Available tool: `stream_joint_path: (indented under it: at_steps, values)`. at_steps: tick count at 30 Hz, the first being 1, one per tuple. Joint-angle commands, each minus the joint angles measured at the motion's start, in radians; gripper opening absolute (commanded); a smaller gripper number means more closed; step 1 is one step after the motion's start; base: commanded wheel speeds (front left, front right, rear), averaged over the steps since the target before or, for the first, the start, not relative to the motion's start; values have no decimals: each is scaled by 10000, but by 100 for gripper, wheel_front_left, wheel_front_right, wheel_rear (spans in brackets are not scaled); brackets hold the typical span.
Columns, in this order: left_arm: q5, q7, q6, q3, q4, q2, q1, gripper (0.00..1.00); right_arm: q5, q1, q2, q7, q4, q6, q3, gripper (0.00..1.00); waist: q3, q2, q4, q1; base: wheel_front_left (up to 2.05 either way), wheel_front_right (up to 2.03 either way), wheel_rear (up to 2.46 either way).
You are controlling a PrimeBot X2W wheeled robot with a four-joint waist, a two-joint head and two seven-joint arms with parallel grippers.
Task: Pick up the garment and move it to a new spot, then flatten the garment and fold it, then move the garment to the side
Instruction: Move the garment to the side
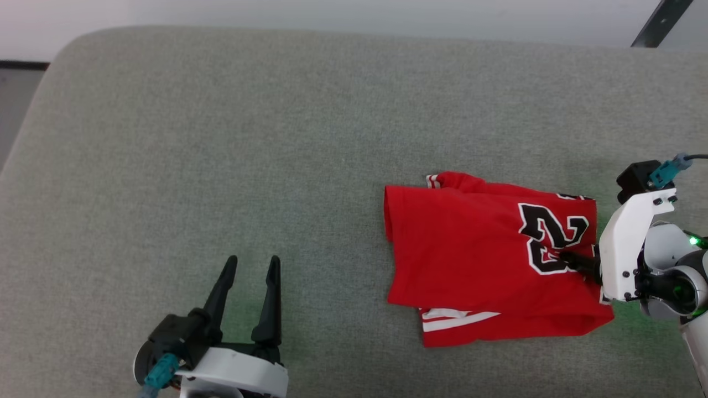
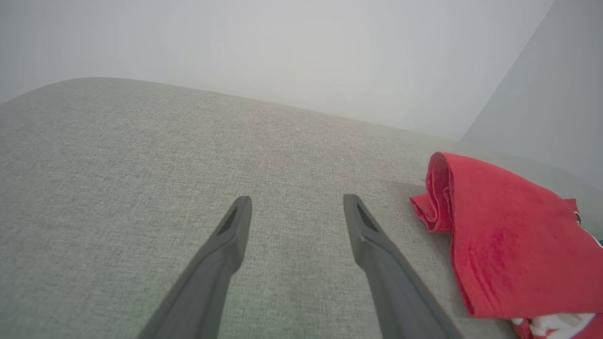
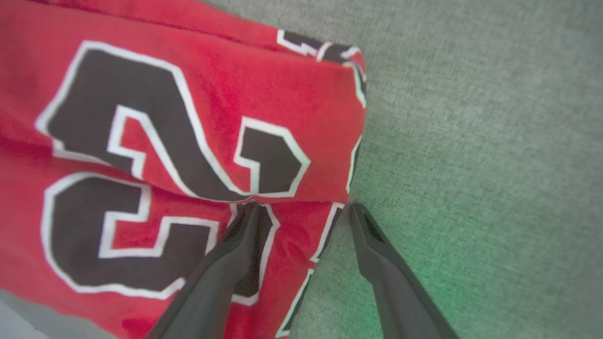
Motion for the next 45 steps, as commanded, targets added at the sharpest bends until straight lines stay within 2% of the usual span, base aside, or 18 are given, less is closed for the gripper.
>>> stream_joint_path:
  at_steps: [1,2,3,4,5,6,16,23,32,37,45]
  values:
    - [74,-38,-50,36,-13,-32,-133,100,-100,213,233,-39,348,-8,141,100,208,-1,129,0,0,0,0]
    - [80,-38,-67,41,5,-41,-158,100,-135,226,273,-50,425,-10,182,100,230,-1,132,0,0,0,0]
    - [76,-39,-89,45,18,-48,-189,100,-154,249,306,-78,487,-10,229,94,245,-1,131,0,0,0,0]
    - [73,-39,-82,45,37,-56,-223,100,-149,268,345,-145,519,-10,250,47,250,-1,127,0,0,0,0]
    - [85,-38,-89,48,54,-61,-259,100,-117,259,388,-225,540,-10,246,26,249,-1,120,0,0,0,0]
    - [104,-27,-111,49,56,-68,-294,100,-80,233,419,-325,542,-8,270,0,242,-1,109,0,0,0,0]
    - [409,-29,-248,267,-17,-91,-263,100,616,292,416,-1796,412,-8,-75,0,-219,-1,-431,0,0,0,0]
    - [766,-23,-360,399,-360,-43,-420,100,1011,221,-249,-2477,282,-10,-536,0,-153,-1,-1397,0,0,0,0]
    - [1086,-23,-449,352,-693,308,-840,100,796,-59,-1481,-2542,270,-10,-1606,0,365,-1,-2453,0,0,0,0]
    - [1219,-23,-477,376,-1061,536,-1160,100,325,-395,-2016,-2684,636,-10,-2237,0,658,-1,-2648,0,0,0,0]
    - [1324,-23,-501,427,-1677,798,-1389,100,-348,-1260,-2237,-3250,1427,-10,-2913,0,1168,-1,-2500,0,0,0,0]
